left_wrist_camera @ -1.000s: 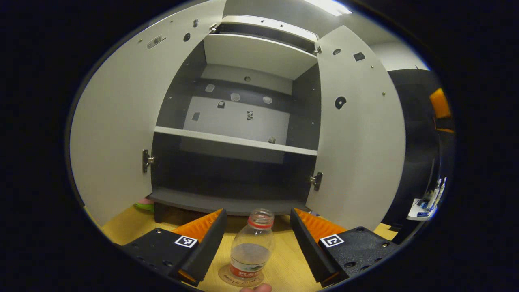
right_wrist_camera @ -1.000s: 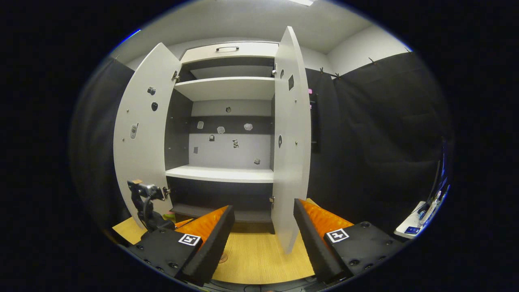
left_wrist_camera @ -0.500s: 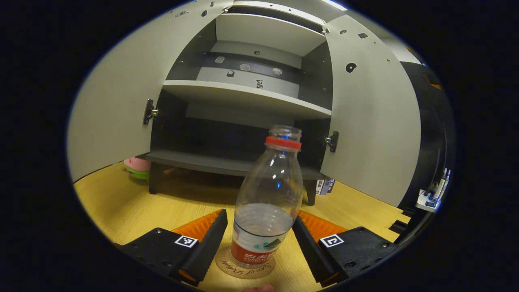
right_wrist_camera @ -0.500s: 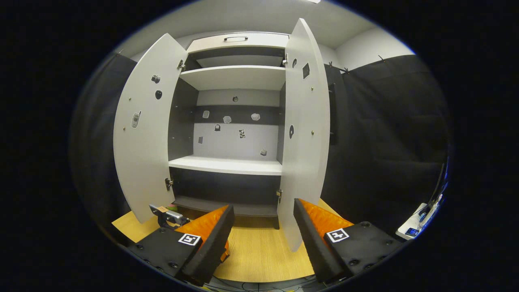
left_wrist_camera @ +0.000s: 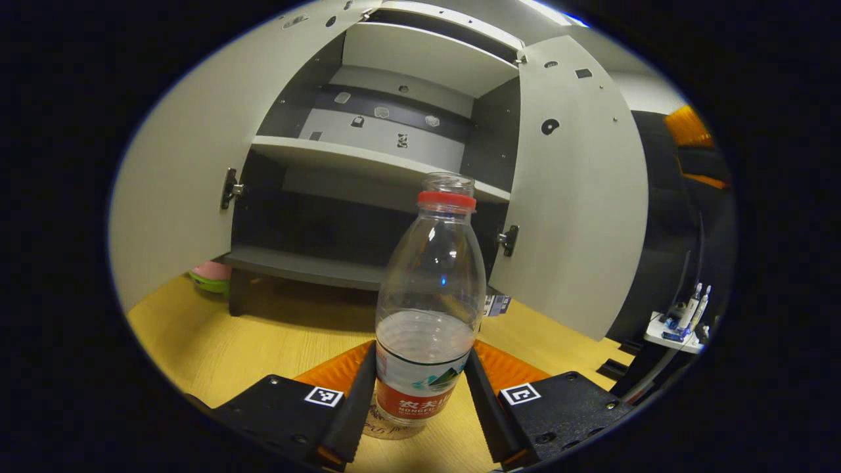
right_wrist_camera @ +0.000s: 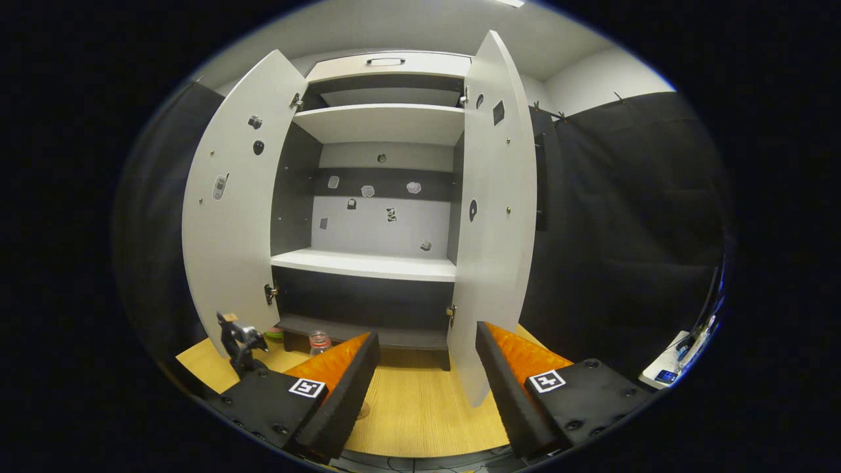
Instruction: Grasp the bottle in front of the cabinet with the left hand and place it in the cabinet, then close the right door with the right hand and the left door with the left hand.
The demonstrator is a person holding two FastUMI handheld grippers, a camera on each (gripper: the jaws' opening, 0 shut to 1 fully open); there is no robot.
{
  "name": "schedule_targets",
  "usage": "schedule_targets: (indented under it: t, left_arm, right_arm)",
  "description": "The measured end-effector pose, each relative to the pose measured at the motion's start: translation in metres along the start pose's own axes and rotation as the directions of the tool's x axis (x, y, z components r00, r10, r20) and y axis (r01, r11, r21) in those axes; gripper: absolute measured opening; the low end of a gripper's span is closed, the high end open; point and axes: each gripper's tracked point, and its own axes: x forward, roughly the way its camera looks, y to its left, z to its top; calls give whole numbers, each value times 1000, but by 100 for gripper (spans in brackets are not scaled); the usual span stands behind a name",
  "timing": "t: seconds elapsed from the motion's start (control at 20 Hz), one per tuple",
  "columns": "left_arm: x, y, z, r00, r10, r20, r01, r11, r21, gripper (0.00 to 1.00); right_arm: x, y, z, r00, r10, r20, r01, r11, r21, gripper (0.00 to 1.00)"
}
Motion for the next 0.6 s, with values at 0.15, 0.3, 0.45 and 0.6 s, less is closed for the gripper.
schedule_targets:
  t: [0.15,0.3,0.45,0.6]
  left_arm:
    - [-22,-8,49,1000,-1,29,3,997,-75,73]
    - [-45,-16,117,993,-28,112,36,997,-71,72]
    - [-55,-17,187,984,-28,175,26,1000,11,73]
    - [-50,-17,240,981,-14,192,13,1000,6,72]
  right_arm:
    - [0,-1,-3,1000,-9,18,9,1000,-15,97]
    - [0,4,-5,1000,10,23,-11,1000,7,96]
    - [-1,-1,-1,999,10,40,-11,1000,26,96]
    - [-5,-13,5,998,-7,69,4,1000,30,96]
